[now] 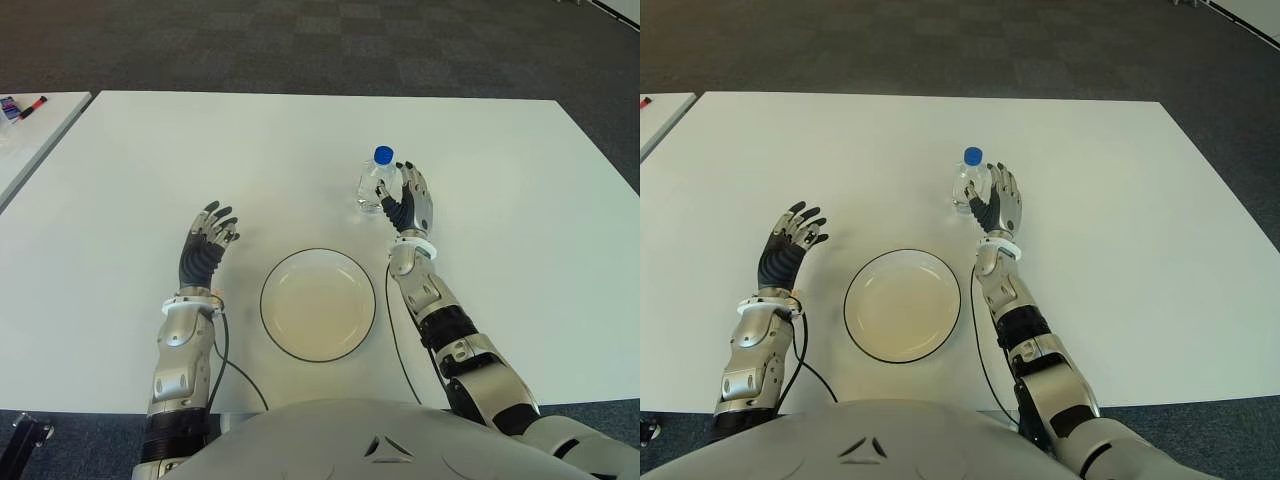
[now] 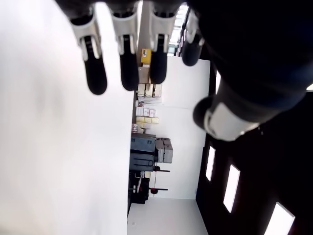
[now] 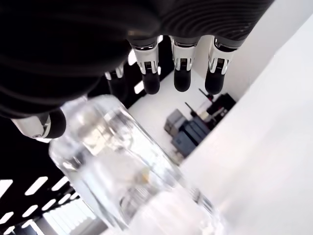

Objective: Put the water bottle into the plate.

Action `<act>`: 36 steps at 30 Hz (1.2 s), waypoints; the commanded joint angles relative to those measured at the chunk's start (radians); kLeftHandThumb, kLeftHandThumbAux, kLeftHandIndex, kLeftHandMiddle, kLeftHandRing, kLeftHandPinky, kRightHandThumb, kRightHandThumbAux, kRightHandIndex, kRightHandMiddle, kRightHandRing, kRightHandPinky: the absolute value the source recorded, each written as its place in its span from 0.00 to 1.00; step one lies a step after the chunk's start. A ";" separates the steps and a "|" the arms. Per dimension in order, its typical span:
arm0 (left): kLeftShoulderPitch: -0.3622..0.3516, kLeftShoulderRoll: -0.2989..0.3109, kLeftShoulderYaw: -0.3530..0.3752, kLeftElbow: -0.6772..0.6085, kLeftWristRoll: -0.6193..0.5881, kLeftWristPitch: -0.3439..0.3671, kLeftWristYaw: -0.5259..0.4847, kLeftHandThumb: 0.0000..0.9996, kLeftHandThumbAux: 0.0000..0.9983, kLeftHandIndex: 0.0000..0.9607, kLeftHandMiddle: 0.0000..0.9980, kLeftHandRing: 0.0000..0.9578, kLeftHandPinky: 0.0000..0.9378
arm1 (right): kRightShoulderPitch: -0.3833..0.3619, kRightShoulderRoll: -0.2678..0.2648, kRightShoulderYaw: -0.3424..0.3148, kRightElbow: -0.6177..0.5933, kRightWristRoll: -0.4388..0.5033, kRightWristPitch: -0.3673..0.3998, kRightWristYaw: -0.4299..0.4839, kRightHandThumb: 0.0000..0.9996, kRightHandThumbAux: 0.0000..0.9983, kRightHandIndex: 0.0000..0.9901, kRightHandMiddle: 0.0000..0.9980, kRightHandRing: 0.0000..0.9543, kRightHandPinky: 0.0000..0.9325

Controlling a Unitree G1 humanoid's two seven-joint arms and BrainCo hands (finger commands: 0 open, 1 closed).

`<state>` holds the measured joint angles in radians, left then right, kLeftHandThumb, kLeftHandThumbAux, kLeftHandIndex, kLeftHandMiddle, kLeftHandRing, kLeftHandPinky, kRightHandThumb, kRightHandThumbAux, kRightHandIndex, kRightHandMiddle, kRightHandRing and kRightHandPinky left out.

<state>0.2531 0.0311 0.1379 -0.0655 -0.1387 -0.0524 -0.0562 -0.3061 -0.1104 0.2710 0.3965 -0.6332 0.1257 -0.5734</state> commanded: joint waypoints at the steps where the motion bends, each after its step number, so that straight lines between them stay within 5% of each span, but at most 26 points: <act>1: -0.021 0.011 0.000 0.053 -0.003 -0.009 -0.021 0.50 0.64 0.13 0.19 0.24 0.31 | 0.077 -0.002 0.019 -0.196 -0.061 0.101 0.062 0.28 0.27 0.00 0.00 0.00 0.01; 14: -0.054 0.020 0.005 0.116 0.012 -0.039 -0.011 0.46 0.62 0.11 0.18 0.23 0.29 | 0.250 0.009 0.056 -0.583 -0.187 0.303 0.253 0.28 0.31 0.00 0.00 0.00 0.11; 24: -0.055 0.019 0.016 0.129 0.004 -0.014 0.003 0.45 0.63 0.10 0.16 0.20 0.27 | 0.267 0.032 0.096 -0.698 -0.269 0.422 0.410 0.27 0.34 0.00 0.00 0.01 0.15; 36: -0.067 0.022 0.014 0.154 0.019 -0.041 0.001 0.43 0.64 0.09 0.13 0.18 0.25 | 0.263 0.046 0.104 -0.736 -0.299 0.441 0.476 0.28 0.38 0.00 0.00 0.05 0.18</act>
<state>0.1963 0.0474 0.1523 0.0767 -0.1364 -0.0833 -0.0626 -0.0436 -0.0678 0.3739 -0.3274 -0.9192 0.5513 -0.1175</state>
